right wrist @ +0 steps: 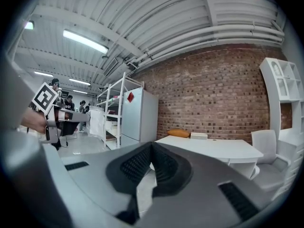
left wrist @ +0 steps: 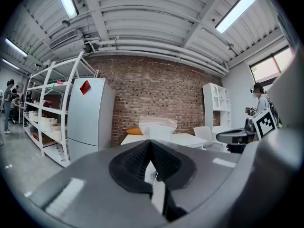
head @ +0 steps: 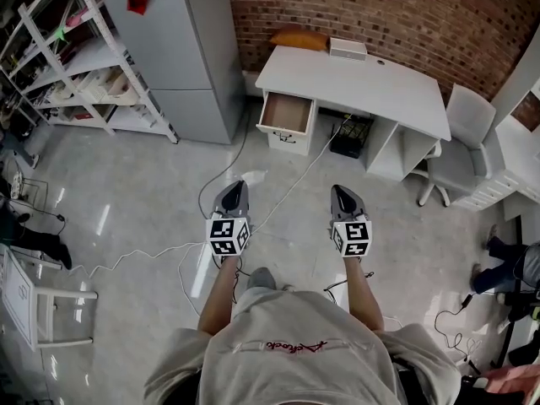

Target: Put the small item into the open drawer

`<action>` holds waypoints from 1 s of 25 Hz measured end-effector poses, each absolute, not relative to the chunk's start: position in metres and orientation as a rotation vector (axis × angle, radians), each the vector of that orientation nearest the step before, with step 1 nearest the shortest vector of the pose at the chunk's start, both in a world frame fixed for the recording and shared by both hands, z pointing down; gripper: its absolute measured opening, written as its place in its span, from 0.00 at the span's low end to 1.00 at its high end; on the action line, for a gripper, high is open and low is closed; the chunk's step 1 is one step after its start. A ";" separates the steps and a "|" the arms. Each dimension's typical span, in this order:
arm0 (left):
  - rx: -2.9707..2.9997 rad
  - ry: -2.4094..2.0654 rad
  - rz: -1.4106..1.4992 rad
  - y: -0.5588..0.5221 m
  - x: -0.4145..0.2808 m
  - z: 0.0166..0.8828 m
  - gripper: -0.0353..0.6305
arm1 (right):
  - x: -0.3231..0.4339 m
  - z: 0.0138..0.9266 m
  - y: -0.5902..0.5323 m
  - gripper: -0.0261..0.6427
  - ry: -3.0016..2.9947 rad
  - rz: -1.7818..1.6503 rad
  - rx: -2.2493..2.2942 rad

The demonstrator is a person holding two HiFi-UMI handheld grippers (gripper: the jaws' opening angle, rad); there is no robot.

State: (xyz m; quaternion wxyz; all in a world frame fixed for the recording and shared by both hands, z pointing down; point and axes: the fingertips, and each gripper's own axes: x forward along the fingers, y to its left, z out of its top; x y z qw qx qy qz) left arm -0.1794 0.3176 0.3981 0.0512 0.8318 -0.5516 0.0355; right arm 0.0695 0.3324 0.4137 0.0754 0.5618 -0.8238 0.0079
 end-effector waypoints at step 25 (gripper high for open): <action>2.563 -1.620 0.119 0.201 -0.152 0.423 0.06 | 0.084 0.437 0.223 0.06 -2.450 0.024 1.694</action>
